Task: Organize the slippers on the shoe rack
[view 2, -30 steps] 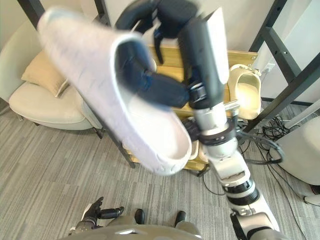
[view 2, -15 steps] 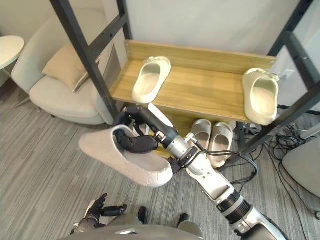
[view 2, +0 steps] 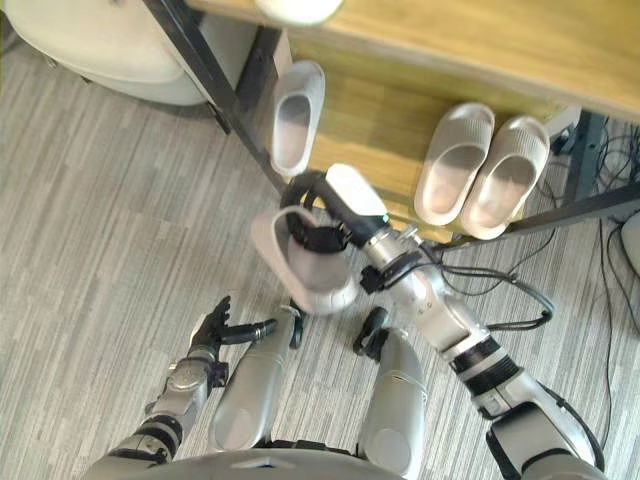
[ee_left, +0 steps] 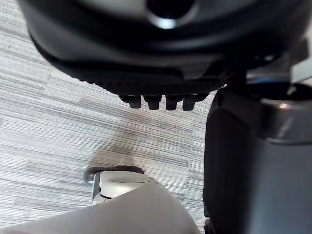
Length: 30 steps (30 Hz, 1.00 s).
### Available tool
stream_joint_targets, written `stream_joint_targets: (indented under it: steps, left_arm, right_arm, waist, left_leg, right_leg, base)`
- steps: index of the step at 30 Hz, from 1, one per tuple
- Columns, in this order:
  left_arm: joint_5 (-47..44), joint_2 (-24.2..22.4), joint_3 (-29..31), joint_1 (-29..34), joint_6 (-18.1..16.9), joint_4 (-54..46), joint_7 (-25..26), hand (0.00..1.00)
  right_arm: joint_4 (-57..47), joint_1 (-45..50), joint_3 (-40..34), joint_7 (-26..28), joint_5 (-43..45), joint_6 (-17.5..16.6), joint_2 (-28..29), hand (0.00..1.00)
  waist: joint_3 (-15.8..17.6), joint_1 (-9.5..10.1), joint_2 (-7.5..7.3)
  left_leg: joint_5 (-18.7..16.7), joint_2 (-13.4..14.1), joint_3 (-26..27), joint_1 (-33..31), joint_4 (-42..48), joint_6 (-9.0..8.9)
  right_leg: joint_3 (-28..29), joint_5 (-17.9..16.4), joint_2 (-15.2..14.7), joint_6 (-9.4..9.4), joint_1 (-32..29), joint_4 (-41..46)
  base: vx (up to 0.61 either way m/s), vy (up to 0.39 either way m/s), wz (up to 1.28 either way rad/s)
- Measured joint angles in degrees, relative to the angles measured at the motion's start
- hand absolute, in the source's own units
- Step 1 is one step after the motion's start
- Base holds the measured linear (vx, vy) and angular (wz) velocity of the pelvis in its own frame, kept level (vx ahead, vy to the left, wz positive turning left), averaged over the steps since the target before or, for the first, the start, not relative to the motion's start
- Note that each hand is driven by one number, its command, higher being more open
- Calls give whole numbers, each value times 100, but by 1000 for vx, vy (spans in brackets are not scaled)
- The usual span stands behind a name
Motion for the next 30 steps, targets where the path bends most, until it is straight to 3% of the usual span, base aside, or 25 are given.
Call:
stream_joint_targets:
  steps: [6, 18, 23, 30]
  left_arm:
    - [-169, -134, 451, -28, -101, -609, -16, 100]
    - [-216, -264, 653, -100, -101, -964, -6, 100]
    - [-274, -255, 601, -98, -101, -1077, 31, 100]
    - [-402, -234, 408, -97, -118, -1343, 95, 100]
  right_arm:
    - [-768, -115, -870, -926, -453, 140, 164, 0]
    - [-1046, -505, -1348, -1521, -855, 484, 264, 0]
    - [-531, -949, -1351, -1775, -904, 643, 263, 0]
    - [1230, -2004, -1271, -1940, -904, 1059, 268, 0]
  waist:
    - [64, 13, -86]
    - [111, 139, -152]
    - [114, 194, -196]
    - [121, 331, -215]
  left_leg:
    - [-586, 177, -1, -1205, 1513, -69]
    - [-736, 191, -199, -1750, 2096, -263]
    - [-730, 191, -238, -1873, 2111, -298]
    - [-741, 189, -293, -2202, 2314, -332]
  right_leg:
    - [193, -622, -114, -99, -1206, 1498]
    - [52, -1029, -254, -276, -1669, 2241]
    - [8, -1088, -275, -312, -1795, 2311]
    - [-35, -1171, -326, -349, -2067, 2528]
  base:
    - [-116, -31, -12]
    - [-26, 6, 6]
    - [4, 2, 3]
    - [4, 19, 3]
